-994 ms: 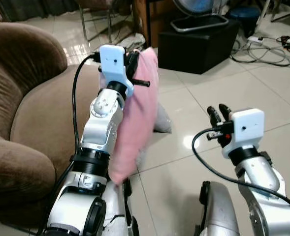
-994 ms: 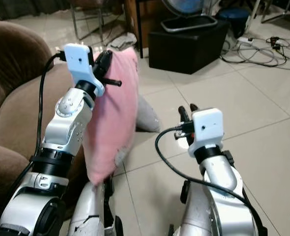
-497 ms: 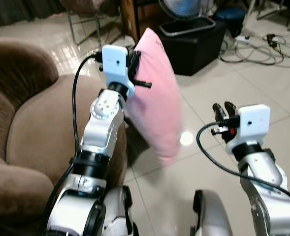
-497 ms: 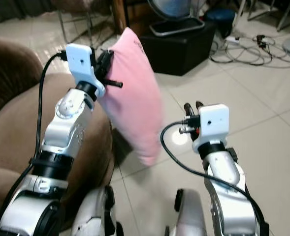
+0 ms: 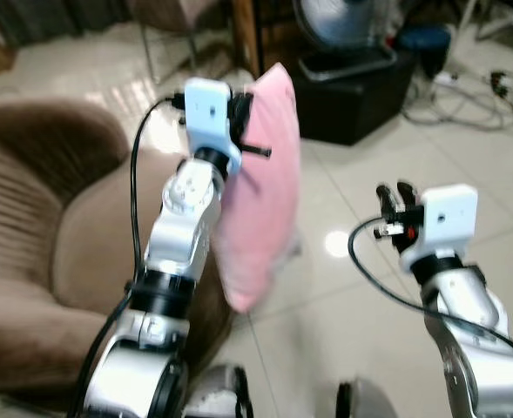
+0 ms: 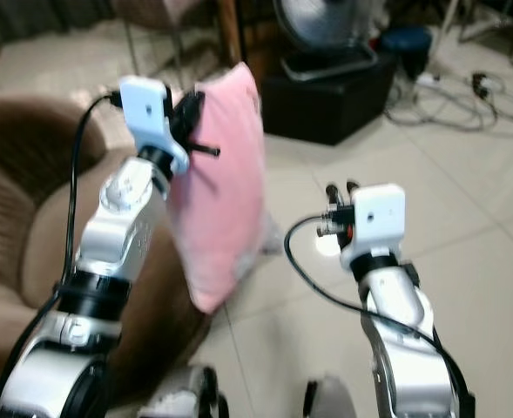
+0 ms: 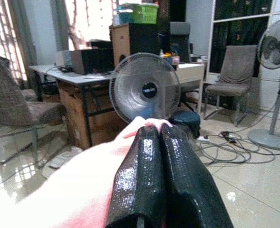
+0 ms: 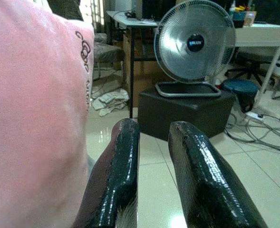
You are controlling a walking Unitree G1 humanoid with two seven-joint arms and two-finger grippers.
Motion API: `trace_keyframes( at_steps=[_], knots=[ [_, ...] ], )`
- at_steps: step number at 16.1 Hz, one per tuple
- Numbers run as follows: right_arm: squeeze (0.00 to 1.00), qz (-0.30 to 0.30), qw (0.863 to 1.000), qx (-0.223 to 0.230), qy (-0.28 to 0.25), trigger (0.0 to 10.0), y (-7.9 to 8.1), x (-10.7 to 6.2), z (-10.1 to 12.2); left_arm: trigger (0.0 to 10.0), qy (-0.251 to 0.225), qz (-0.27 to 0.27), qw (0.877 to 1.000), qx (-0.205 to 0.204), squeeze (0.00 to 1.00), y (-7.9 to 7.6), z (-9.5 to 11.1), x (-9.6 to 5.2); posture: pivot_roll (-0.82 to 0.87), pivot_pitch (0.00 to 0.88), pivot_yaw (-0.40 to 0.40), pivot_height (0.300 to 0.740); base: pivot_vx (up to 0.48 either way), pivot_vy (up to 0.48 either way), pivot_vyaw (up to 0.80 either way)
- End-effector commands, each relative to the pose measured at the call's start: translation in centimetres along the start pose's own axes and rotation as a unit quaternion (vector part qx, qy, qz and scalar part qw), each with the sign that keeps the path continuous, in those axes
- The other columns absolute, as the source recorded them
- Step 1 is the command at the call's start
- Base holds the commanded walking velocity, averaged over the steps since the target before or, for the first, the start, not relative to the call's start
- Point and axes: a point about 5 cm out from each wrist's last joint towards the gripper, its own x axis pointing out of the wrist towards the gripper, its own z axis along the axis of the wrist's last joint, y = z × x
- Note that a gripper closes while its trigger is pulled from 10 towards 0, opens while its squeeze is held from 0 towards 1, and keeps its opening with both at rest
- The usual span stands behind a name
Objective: Move the pillow to the sofa from floor
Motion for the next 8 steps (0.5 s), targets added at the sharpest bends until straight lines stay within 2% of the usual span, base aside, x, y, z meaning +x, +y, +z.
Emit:
trace_keyframes(
  at_steps=[1, 7, 8],
  knots=[
    [0.0, -0.002, 1.0, 0.01, 0.008, 10.0, 0.0, 0.0, -0.3, 10.0, -0.026, 0.002, 1.0, 0.009, 0.0, 0.1, 1.3, 0.1, -0.11, 0.018, 0.1, 0.74, 0.0, 0.0, 0.0],
    [0.0, -0.011, 0.999, -0.003, 0.032, 10.0, -0.1, -0.3, -1.4, 10.0, -0.021, -0.008, 1.0, 0.013, 0.0, -0.1, 1.0, 0.1, -0.1, 0.018, 0.104, 0.74, 0.0, 0.0, 0.0],
    [0.0, 0.006, 0.999, -0.03, 0.038, 10.0, 0.3, -0.4, -1.6, 10.0, -0.013, -0.002, 1.0, 0.015, 0.0, 0.0, 0.7, 0.2, -0.11, 0.017, 0.106, 0.74, 0.292, 0.0, 0.0]
  ],
)
